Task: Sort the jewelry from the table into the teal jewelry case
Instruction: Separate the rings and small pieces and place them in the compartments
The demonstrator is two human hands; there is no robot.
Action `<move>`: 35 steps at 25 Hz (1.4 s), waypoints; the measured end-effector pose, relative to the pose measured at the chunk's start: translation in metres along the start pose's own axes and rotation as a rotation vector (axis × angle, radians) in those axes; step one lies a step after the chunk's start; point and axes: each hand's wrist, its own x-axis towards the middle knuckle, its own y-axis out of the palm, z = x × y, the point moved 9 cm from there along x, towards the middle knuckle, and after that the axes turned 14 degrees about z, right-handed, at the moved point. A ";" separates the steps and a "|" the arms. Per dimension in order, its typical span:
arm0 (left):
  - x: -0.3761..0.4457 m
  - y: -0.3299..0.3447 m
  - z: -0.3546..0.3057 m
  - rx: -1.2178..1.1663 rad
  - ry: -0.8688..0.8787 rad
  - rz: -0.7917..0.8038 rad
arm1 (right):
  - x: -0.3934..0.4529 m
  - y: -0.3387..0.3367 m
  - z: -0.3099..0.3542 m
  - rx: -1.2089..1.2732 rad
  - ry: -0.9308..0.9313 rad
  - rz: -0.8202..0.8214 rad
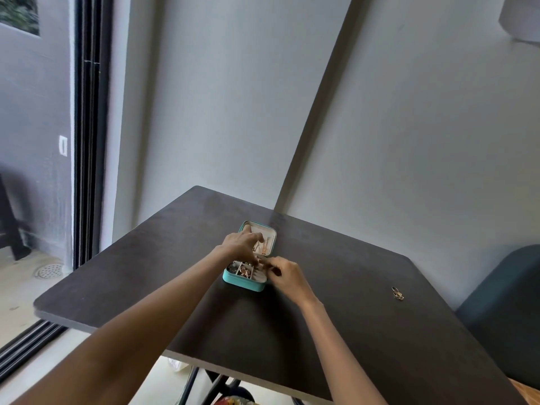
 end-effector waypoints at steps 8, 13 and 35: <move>-0.016 0.005 0.006 -0.111 -0.056 -0.102 | -0.015 0.006 0.005 -0.046 0.018 -0.177; -0.023 0.005 0.004 -0.168 -0.029 -0.139 | -0.019 0.008 0.006 -0.053 0.032 -0.231; -0.028 -0.003 -0.010 0.061 0.047 -0.203 | -0.024 0.003 0.014 -0.262 0.027 -0.315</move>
